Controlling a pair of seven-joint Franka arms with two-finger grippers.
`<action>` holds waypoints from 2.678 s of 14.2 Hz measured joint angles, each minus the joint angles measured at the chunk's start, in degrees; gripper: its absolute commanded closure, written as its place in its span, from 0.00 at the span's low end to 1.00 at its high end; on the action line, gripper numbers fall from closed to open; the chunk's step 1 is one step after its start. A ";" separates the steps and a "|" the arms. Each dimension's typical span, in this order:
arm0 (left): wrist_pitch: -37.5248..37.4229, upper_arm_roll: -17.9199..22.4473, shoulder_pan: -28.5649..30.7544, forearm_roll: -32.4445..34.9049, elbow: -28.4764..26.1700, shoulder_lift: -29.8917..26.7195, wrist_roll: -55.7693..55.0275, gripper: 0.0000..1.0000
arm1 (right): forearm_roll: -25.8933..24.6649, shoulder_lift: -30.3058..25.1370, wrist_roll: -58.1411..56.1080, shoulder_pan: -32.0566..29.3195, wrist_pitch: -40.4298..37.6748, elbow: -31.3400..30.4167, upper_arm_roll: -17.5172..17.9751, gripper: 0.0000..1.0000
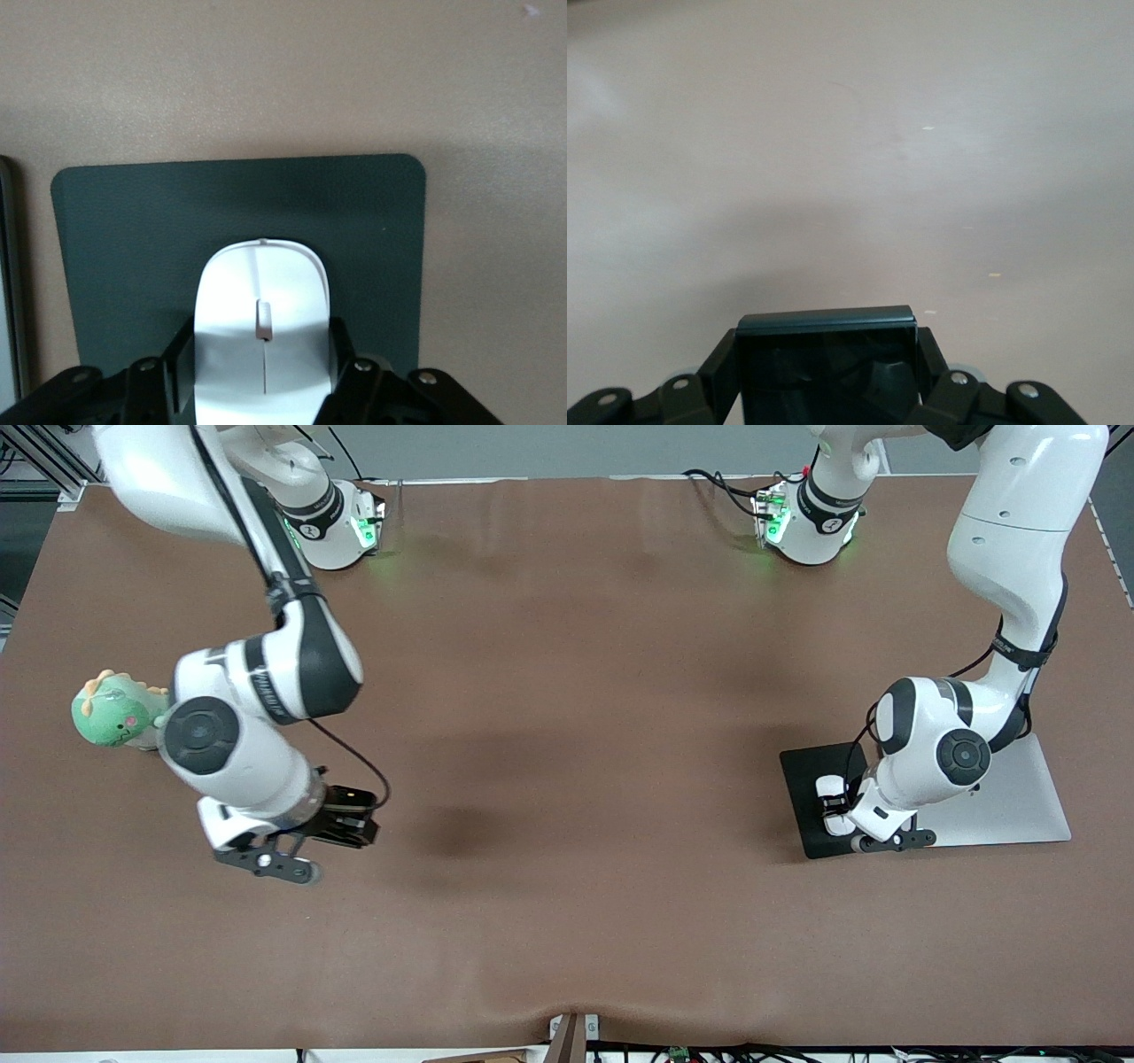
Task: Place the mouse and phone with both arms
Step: 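Lower the mouse onto the pad while the right gripper carries the phone, then open the left gripper and lift away while the right gripper lowers the phone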
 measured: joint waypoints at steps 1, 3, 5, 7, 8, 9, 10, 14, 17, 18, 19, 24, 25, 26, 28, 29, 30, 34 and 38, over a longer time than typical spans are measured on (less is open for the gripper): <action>0.14 0.00 0.00 0.00 0.01 0.09 0.00 0.00 | 0.00 -1.66 -2.22 -1.35 -0.41 -2.65 -0.01 1.00; 0.29 0.00 0.00 0.00 0.03 0.18 0.00 0.00 | 0.01 -5.02 -4.35 -3.84 -0.55 -9.03 0.01 1.00; 0.34 -0.08 -0.02 0.00 0.45 0.17 0.00 0.00 | 0.01 -7.19 -7.51 -6.93 -0.43 -14.64 0.00 1.00; -0.26 -0.39 -0.13 0.00 1.45 -0.17 0.00 0.00 | 0.00 -8.28 -11.60 -10.68 0.14 -19.09 -0.02 1.00; -1.41 -0.51 -0.24 0.00 2.03 -0.78 0.00 0.00 | 0.01 -8.63 -13.53 -12.50 1.20 -21.19 -0.04 1.00; -3.28 -0.62 -0.35 0.00 2.66 -1.76 0.00 0.00 | 0.01 -8.93 -15.55 -14.20 3.02 -23.28 -0.04 1.00; -5.58 -0.84 -0.38 0.00 3.50 -3.09 0.00 0.00 | 0.01 -9.22 -17.80 -15.81 5.58 -25.55 -0.03 1.00; -17.17 -1.25 -0.28 0.00 9.47 -9.21 0.58 0.00 | 0.01 -9.63 -26.99 -21.57 18.16 -35.30 -0.03 1.00; -25.90 -1.06 0.10 0.00 14.76 -12.41 3.64 0.00 | 0.01 -9.63 -31.89 -24.21 25.72 -40.77 -0.04 1.00; -28.19 -1.01 0.41 0.00 16.07 -13.58 4.58 0.00 | 0.01 -9.59 -33.14 -24.96 28.60 -42.18 -0.04 1.00; -30.26 -1.00 0.81 0.00 17.18 -15.14 5.75 0.00 | 0.00 -9.41 -33.86 -25.57 30.99 -43.32 -0.05 1.00; -41.53 -0.99 1.91 0.00 18.76 -26.34 8.82 0.00 | 0.00 -6.34 -34.51 -26.86 35.59 -44.63 -0.05 1.00; -43.42 -1.01 1.91 0.00 18.73 -28.05 8.82 0.00 | 0.00 -5.54 -34.51 -26.87 36.49 -44.65 -0.04 1.00; -45.04 -1.04 1.90 0.00 18.69 -29.59 8.82 0.00 | 0.00 -4.53 -34.51 -26.88 37.79 -44.67 -0.04 0.89; -47.51 -1.06 1.90 -0.90 18.67 -31.62 8.82 0.00 | 0.01 -2.87 -34.52 -27.02 39.48 -44.67 -0.03 0.00; -48.63 -1.07 1.87 -1.25 18.65 -32.59 8.82 0.00 | 0.01 -2.91 -34.57 -27.06 39.51 -44.64 0.00 0.00; -49.61 -1.08 1.86 -1.37 18.65 -33.42 8.82 0.00 | 0.01 -2.75 -34.57 -27.10 39.51 -44.64 0.00 0.00; -52.28 -0.95 0.70 -1.68 18.62 -36.16 6.92 0.00 | 0.01 -2.49 -34.57 -27.11 39.63 -44.34 0.24 0.00; -53.72 -0.36 -2.27 -1.69 18.47 -36.96 2.55 0.00 | 0.01 -5.90 -33.79 -25.56 33.36 -40.70 1.20 0.00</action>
